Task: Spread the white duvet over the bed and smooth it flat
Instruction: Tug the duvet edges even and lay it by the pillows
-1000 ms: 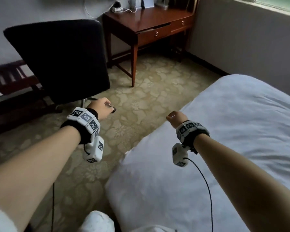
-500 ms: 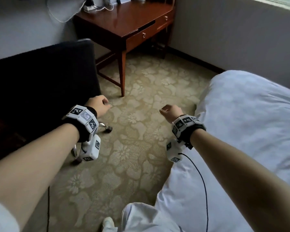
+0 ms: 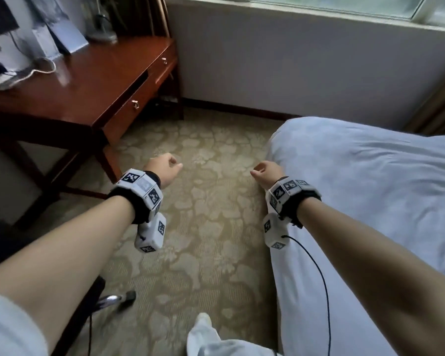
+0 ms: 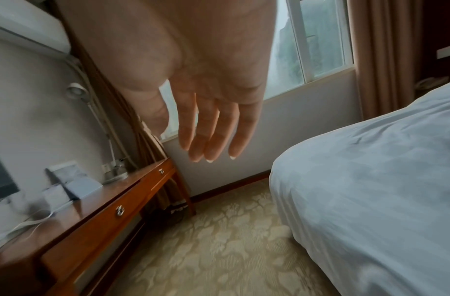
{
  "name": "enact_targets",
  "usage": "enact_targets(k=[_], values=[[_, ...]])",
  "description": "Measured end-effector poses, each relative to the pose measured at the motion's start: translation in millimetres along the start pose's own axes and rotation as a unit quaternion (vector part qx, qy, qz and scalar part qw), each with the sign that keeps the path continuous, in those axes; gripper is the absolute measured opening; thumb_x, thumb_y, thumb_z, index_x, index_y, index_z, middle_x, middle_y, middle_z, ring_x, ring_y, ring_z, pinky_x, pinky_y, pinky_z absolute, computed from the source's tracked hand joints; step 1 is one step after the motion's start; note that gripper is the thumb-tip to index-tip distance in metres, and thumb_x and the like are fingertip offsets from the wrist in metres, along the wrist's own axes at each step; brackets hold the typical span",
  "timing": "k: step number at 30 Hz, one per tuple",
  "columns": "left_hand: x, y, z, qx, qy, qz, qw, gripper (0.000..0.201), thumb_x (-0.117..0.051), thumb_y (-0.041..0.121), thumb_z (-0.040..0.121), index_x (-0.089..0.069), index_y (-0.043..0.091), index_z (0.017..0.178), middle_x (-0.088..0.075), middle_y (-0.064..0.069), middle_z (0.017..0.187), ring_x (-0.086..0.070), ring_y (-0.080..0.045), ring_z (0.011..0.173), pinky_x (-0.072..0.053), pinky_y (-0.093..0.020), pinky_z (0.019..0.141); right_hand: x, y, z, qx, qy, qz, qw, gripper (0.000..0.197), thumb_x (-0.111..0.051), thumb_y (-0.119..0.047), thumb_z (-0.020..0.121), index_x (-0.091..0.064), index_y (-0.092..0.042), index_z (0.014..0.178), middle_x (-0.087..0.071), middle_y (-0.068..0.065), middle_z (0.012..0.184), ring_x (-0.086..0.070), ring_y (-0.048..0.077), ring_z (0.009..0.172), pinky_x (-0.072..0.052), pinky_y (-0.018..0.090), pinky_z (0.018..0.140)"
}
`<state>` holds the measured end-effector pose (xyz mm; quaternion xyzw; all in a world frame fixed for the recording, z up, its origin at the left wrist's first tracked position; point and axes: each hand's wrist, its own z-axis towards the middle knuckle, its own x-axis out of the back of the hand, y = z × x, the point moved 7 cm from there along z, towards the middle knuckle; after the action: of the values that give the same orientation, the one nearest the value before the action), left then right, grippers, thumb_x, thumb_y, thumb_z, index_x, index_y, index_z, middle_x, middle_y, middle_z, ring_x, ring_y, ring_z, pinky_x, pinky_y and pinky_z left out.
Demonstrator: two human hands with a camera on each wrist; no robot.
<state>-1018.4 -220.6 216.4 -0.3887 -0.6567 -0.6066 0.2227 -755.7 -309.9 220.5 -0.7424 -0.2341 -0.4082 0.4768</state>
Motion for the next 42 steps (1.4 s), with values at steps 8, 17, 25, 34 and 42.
enact_targets(k=[8,17,25,34,42], values=[[28,63,222,-0.031,0.002,-0.007,0.999,0.033,-0.049,0.038,0.093,-0.060,0.012,0.110,-0.069,-0.013,0.106,-0.065,-0.031,0.099,-0.051,-0.038,0.092,58,-48,189,-0.012,0.023,0.009,1.000,0.036,-0.048,-0.024,0.095,-0.065,0.007,0.106,-0.070,0.020,0.106,-0.064,0.032,0.103,-0.050,0.036,0.087],[13,150,506,-0.103,-0.054,0.007,0.993,0.025,-0.048,0.037,0.093,-0.059,0.015,0.099,-0.067,-0.001,0.071,-0.068,-0.027,0.086,-0.054,-0.040,0.088,110,-55,429,-0.098,0.078,0.025,0.992,0.031,-0.049,-0.027,0.094,-0.065,-0.006,0.110,-0.069,0.011,0.110,-0.061,0.026,0.109,-0.046,0.030,0.090],[-23,297,691,-0.196,-0.111,0.015,0.974,0.027,-0.047,0.034,0.094,-0.059,0.013,0.106,-0.065,-0.001,0.072,-0.064,-0.023,0.072,-0.053,-0.035,0.087,193,-32,587,-0.170,0.150,0.089,0.970,0.030,-0.051,-0.029,0.093,-0.065,-0.009,0.112,-0.069,0.008,0.111,-0.062,0.023,0.109,-0.047,0.030,0.091],[-94,471,892,-0.248,-0.118,0.017,0.961,0.027,-0.046,0.035,0.094,-0.058,0.015,0.108,-0.068,-0.003,0.083,-0.067,-0.023,0.081,-0.053,-0.032,0.084,323,54,807,-0.223,0.236,0.109,0.940,0.026,-0.052,-0.029,0.091,-0.067,-0.011,0.104,-0.071,0.010,0.105,-0.064,0.024,0.105,-0.046,0.028,0.090],[-145,656,1036,-0.318,-0.139,-0.011,0.938,0.027,-0.046,0.035,0.095,-0.058,0.016,0.108,-0.068,-0.002,0.084,-0.065,-0.025,0.098,-0.051,-0.039,0.092,439,100,974,-0.219,0.266,0.135,0.929,0.017,-0.050,-0.029,0.093,-0.062,-0.017,0.091,-0.058,-0.009,0.062,-0.059,0.016,0.084,-0.047,0.029,0.093]])
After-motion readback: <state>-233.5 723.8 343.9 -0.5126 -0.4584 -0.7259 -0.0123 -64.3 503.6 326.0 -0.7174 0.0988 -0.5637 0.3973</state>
